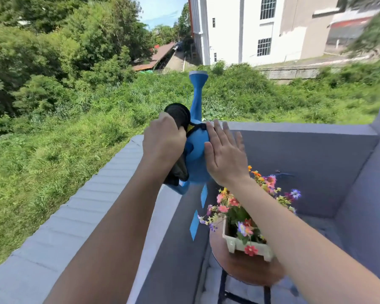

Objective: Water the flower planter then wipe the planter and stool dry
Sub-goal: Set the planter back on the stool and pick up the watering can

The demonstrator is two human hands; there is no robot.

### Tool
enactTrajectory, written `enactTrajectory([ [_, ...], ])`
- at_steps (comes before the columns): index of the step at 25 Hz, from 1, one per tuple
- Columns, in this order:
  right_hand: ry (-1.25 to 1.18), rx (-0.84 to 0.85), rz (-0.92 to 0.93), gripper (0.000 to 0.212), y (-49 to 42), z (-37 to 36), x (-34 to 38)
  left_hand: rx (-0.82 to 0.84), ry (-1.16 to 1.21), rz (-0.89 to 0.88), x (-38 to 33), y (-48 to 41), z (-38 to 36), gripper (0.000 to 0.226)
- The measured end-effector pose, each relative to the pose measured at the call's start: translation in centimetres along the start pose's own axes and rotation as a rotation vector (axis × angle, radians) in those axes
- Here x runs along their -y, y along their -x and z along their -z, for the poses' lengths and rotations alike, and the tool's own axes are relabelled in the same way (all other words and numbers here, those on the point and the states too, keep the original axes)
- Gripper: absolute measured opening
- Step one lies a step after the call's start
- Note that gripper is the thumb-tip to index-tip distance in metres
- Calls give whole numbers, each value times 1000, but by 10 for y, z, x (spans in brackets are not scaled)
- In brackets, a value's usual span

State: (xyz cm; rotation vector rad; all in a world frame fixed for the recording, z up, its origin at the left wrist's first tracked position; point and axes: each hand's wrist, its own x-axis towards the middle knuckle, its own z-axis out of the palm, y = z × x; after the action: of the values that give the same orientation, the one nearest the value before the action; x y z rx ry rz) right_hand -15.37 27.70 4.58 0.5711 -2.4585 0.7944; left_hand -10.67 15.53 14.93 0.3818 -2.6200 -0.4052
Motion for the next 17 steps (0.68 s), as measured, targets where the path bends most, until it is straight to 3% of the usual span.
enactTrajectory([
  [4, 135, -134, -62, 71, 17, 96, -85, -3, 100, -199, -115, 16, -18, 40],
  [7, 213, -143, -140, 69, 56, 153, -159, 79, 174, -236, -197, 48, -56, 42],
  [12, 277, 1, -294, 73, 148, 190, -283, 332, 252, -218, -290, 115, -162, 45],
  [17, 279, 243, -469, 90, 244, 139, -366, 578, 295, -85, -309, 183, -282, 54],
])
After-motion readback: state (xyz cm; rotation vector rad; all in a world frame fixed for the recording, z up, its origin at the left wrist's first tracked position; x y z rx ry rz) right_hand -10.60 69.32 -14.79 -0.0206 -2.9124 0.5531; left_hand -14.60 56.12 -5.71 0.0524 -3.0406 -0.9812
